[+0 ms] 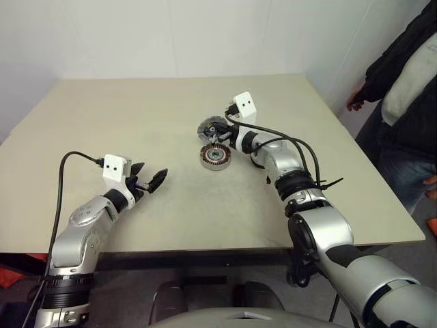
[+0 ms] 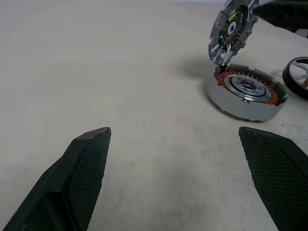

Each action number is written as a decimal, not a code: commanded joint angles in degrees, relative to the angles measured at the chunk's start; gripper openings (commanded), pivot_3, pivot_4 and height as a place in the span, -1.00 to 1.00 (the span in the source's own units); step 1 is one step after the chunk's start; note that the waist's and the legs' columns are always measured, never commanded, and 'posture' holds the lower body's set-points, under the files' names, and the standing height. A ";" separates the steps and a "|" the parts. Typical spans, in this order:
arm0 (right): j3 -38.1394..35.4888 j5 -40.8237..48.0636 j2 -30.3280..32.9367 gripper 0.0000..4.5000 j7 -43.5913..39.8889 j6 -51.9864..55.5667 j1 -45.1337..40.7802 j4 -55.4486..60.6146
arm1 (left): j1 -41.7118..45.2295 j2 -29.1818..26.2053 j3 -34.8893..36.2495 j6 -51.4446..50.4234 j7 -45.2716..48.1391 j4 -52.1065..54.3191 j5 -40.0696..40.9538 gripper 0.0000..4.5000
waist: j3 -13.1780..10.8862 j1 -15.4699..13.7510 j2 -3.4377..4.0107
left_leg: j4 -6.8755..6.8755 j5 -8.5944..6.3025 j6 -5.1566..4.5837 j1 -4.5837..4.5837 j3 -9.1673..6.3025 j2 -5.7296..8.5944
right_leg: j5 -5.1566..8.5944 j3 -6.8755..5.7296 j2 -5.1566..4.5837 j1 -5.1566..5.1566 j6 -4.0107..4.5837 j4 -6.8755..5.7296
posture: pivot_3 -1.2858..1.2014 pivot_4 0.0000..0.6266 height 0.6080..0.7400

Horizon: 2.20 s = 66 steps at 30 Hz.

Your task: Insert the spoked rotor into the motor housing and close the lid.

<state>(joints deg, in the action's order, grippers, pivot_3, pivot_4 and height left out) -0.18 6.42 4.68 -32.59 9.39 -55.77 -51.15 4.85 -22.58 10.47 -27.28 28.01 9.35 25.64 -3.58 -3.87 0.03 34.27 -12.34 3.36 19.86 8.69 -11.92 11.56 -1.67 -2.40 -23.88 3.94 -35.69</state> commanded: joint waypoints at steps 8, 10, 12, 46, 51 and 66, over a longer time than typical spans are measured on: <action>1.41 -4.10 -3.88 -0.99 5.39 -3.99 0.30 -12.40 | 0.76 -0.55 0.66 0.57 0.09 1.73 -0.07 1.00 | 0.00 0.02 0.00 | 0.00 0.01 0.01 0.10 0.01 0.03 | 0.00 0.01 -0.03 -0.13 0.01 -0.03 | 0.03 -1.00 1.00; 0.50 -3.32 -3.87 -0.99 4.76 -4.36 -0.61 -11.87 | 0.52 -0.66 0.90 0.48 0.08 1.96 0.04 1.00 | 0.00 0.02 0.00 | 0.01 0.00 0.00 0.05 0.01 0.02 | 0.00 0.01 -0.03 -0.07 0.01 -0.03 | 0.03 -1.00 1.00; -0.17 -2.74 -3.43 -0.99 3.90 -4.52 -1.40 -10.88 | 0.16 -0.64 0.94 0.52 0.07 2.15 0.04 1.00 | 0.00 0.02 0.00 | 0.01 -0.01 -0.02 0.00 0.01 0.02 | 0.00 0.01 -0.03 -0.07 0.00 -0.05 | 0.03 -1.00 1.00; -3.33 2.02 3.93 -0.99 -4.75 5.66 0.20 7.59 | -0.31 -0.01 0.58 0.79 -0.50 2.33 0.00 1.00 | 0.01 -0.07 -0.01 | 0.01 0.00 -0.04 0.13 -0.02 0.02 | -0.01 0.00 -0.02 -0.17 0.01 0.03 | 0.03 -1.00 1.00; -2.51 -0.15 10.78 -0.99 -4.36 8.71 4.21 11.62 | 0.38 -0.31 0.53 0.85 -0.02 1.46 -0.02 1.00 | 0.01 -0.30 -0.03 | 0.01 0.01 -0.03 0.12 -0.01 0.05 | 0.00 -0.01 -0.03 -0.13 0.00 0.06 | 0.03 -1.00 1.00; -4.01 0.54 20.22 -0.92 -4.30 9.47 6.24 11.03 | 2.05 -0.29 -0.53 1.42 1.65 -0.91 -0.75 1.00 | 0.00 -0.20 -0.04 | 0.02 0.04 -0.01 0.18 0.01 0.07 | -0.01 0.02 -0.01 -0.13 -0.01 0.01 | 0.03 -1.00 1.00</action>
<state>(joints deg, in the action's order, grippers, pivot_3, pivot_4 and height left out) -3.24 6.20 23.87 -36.26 20.32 -48.93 -42.05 5.93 -22.51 9.69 -27.19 29.22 7.58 25.04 -3.59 -4.07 -0.02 34.29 -12.31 3.35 20.05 8.70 -11.85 11.56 -1.65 -2.41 -24.01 3.93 -35.68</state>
